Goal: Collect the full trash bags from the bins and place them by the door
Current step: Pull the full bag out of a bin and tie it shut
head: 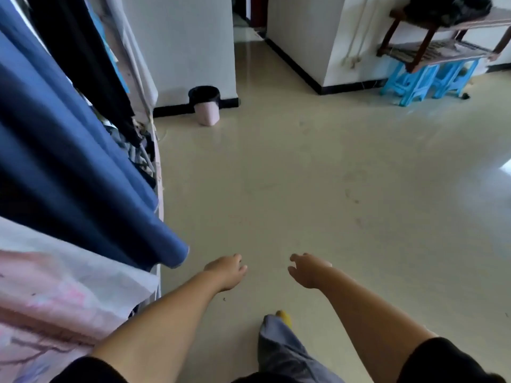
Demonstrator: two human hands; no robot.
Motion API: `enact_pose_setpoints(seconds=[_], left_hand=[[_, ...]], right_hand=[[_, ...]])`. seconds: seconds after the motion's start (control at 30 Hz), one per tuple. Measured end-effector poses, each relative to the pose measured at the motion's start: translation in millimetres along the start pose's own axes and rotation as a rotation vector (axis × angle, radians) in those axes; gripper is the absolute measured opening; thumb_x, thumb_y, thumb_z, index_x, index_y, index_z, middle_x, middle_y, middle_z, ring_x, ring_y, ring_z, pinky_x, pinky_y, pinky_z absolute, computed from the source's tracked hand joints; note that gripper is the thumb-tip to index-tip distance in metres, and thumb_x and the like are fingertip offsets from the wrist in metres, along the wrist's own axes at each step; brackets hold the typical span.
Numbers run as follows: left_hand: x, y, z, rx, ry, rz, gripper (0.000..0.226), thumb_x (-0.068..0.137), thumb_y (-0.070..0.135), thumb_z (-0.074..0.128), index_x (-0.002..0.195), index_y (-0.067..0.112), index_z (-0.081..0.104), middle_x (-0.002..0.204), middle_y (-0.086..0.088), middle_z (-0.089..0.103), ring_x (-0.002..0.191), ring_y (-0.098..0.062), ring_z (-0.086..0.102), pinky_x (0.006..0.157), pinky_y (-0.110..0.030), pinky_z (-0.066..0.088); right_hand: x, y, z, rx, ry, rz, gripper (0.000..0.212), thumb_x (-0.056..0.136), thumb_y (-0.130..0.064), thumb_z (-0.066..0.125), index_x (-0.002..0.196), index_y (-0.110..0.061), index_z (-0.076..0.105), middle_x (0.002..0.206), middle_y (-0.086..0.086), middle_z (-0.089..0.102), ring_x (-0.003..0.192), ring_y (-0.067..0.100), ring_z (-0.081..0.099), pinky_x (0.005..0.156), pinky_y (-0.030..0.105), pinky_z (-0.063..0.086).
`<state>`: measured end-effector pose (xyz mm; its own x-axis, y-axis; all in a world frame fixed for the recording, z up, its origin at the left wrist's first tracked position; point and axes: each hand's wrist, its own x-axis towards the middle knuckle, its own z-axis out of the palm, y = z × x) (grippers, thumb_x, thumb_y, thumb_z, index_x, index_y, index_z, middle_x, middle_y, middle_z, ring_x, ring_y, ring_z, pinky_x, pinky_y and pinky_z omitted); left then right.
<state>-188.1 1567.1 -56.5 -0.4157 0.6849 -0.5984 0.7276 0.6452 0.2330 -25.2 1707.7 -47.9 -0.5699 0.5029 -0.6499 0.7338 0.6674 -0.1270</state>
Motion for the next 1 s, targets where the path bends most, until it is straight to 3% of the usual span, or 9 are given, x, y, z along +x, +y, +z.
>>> enact_pose_setpoints(seconds=[0.4,0.57,0.9,1.0], left_hand=[[176.3,-6.2,-135.9,-0.196,0.045,-0.196,0.046,0.097,0.037,0.032,0.136,0.013,0.041,0.142,-0.012,0.047,0.124,-0.030,0.049,0.097,-0.036,0.042],[271.7,-27.9,-208.5,-0.191,0.047,-0.174,0.048,0.098,0.038,0.030,0.137,0.012,0.039,0.141,-0.012,0.047,0.124,-0.030,0.048,0.098,-0.037,0.042],[450.3,-62.4,-392.7,-0.153,0.073,-0.144,0.041,0.097,0.039,0.030,0.122,0.010,0.046,0.127,-0.013,0.054,0.112,-0.030,0.054,0.083,-0.034,0.041],[502.1,-66.4,-437.2,-0.166,0.075,-0.140,0.043,0.098,0.039,0.030,0.125,0.009,0.045,0.128,-0.014,0.054,0.114,-0.030,0.053,0.087,-0.035,0.042]], right_hand=[[214.2,7.2,-185.6,-0.193,-0.036,-0.166,0.049,0.099,-0.036,0.031,0.143,-0.016,0.032,0.142,0.013,0.045,0.128,0.033,0.046,0.105,0.043,0.040],[316.0,-14.8,-260.2,-0.209,-0.010,-0.198,0.048,0.098,-0.038,0.031,0.142,-0.017,0.033,0.143,0.010,0.046,0.128,0.031,0.047,0.104,0.042,0.041],[479.3,-55.0,-433.3,-0.174,0.030,-0.165,0.045,0.099,-0.035,0.030,0.140,-0.017,0.036,0.140,0.010,0.048,0.125,0.031,0.049,0.102,0.042,0.042],[532.4,-61.4,-480.3,-0.175,0.039,-0.173,0.046,0.098,-0.035,0.030,0.140,-0.017,0.035,0.141,0.010,0.047,0.126,0.031,0.048,0.103,0.042,0.042]])
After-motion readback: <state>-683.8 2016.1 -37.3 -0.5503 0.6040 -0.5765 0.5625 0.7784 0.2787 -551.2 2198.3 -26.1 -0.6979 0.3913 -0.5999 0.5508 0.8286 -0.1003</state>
